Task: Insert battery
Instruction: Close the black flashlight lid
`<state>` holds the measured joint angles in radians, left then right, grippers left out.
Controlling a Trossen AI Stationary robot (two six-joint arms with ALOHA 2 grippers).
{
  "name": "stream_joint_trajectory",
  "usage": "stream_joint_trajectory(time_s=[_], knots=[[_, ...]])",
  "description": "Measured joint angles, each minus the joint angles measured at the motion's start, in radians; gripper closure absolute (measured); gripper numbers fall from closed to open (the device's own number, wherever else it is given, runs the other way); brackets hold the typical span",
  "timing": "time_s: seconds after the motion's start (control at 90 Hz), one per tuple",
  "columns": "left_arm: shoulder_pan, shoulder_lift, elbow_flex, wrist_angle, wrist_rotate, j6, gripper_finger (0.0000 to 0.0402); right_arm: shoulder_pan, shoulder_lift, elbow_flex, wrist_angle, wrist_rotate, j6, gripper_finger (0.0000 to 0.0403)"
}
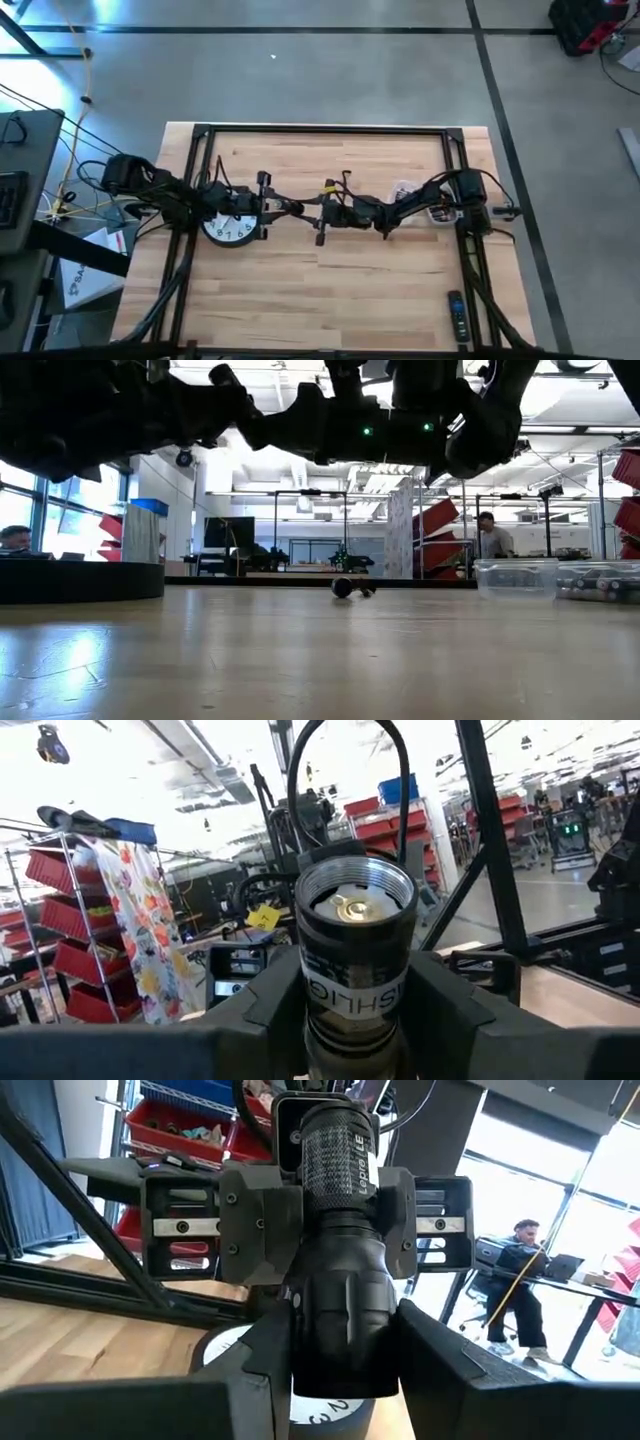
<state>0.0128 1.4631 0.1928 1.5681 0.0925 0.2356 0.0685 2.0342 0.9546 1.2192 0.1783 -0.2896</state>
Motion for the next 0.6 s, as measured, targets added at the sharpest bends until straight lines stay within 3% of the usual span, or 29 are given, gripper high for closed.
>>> stream_joint_trajectory(time_s=[0.311, 0.6], knots=[[0.0, 0.005, 0.013, 0.002, -0.039, -0.025, 0.0275, -0.001, -0.001, 0.0, 0.008, 0.005, 0.002, 0.0296], [-0.001, 0.025, 0.025, 0.003, -0.075, -0.032, 0.0233, -0.001, -0.002, -0.001, 0.004, 0.01, -0.004, 0.0296]])
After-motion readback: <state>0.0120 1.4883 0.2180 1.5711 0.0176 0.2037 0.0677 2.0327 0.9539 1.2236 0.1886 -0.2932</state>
